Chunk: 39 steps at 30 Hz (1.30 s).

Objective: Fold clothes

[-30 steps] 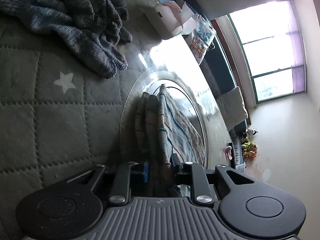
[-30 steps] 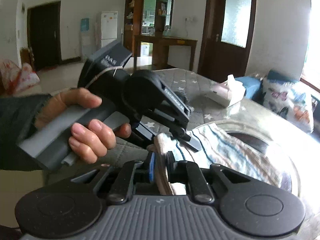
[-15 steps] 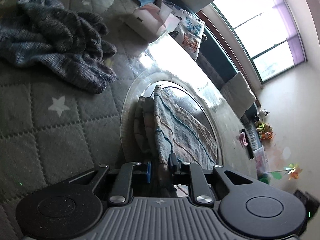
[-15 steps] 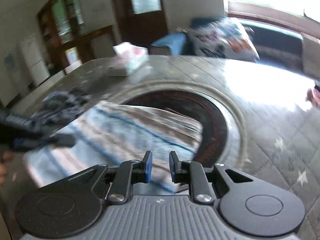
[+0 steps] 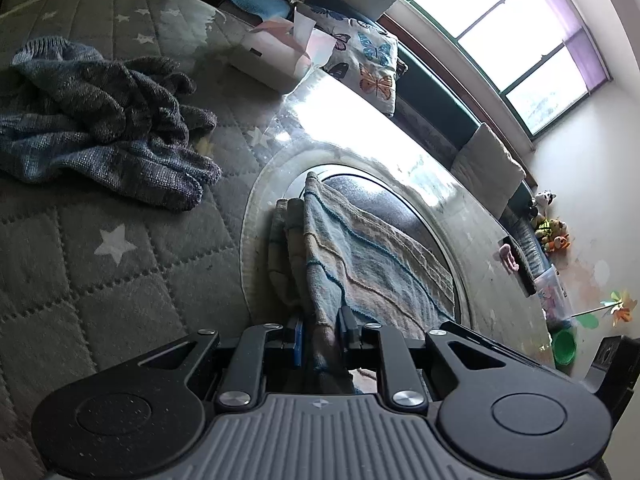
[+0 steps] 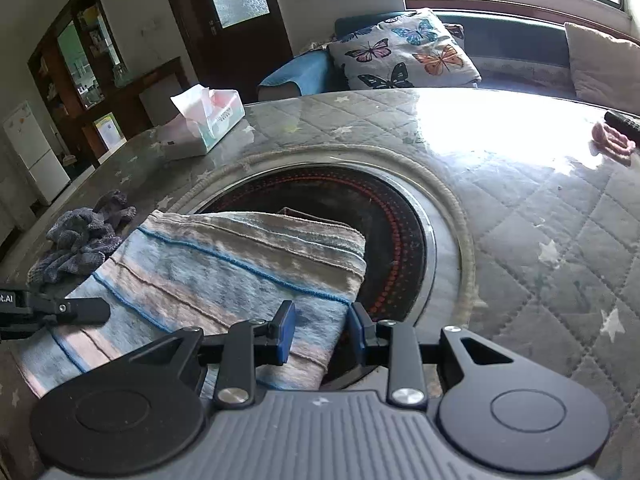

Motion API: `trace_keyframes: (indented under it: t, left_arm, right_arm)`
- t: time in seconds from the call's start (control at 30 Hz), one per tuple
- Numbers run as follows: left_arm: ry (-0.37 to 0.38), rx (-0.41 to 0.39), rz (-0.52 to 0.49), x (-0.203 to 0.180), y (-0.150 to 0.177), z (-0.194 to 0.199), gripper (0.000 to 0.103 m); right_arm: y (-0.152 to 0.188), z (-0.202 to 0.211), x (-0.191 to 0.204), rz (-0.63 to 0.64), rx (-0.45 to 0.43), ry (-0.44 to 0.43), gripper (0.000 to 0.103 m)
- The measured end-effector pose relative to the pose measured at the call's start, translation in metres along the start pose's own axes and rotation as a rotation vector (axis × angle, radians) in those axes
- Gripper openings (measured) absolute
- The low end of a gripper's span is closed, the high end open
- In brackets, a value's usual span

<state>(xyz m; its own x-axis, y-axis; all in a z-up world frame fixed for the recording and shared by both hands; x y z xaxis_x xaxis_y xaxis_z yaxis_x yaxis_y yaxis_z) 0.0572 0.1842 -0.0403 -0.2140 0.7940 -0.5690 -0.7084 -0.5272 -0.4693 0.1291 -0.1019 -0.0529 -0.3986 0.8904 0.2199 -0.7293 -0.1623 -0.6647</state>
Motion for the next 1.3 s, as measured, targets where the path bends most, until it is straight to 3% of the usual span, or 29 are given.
trace_keyframes:
  t: [0.2,0.3,0.43,0.7,0.93,1.3]
  left_arm:
    - [-0.024,-0.013,-0.061,-0.008,0.002,0.0,0.018]
    - [-0.036,-0.021,-0.089,-0.012,0.003,-0.001,0.018]
    - [-0.049,-0.031,-0.126,-0.015,0.004,0.0,0.017]
    - [-0.059,-0.064,-0.243,-0.041,0.003,0.007,0.015]
    - [-0.022,-0.067,-0.332,-0.087,0.003,-0.002,0.015]
    - [0.043,-0.008,-0.486,-0.183,0.023,-0.058,0.015]
  right_arm:
    - [0.001,0.0,0.003,-0.011,0.0,0.0,0.029]
    - [0.001,0.0,0.004,-0.017,0.0,0.002,0.024]
    - [0.0,0.002,0.005,-0.025,-0.009,0.002,0.008]
    - [-0.002,0.025,0.006,-0.013,-0.077,-0.007,0.005]
    - [-0.012,0.062,-0.01,0.004,-0.159,0.044,0.005]
    - [-0.02,0.12,-0.086,-0.044,-0.247,0.218,0.005]
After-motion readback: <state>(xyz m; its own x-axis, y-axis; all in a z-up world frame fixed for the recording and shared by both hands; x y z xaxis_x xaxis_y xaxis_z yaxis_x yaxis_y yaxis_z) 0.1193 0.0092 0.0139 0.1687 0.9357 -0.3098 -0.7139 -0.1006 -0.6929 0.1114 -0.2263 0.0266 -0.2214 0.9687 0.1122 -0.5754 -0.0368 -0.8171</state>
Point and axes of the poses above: each gripper's, at about its wrist camera, not at the fingertips, and z roughly against the way its jaws point, x to its left, y to its underside, the point moved 1 cm from there along -z, roughly the way its jaws point, and after that the axes turned 1 degree about z, right-handed, at the moved point
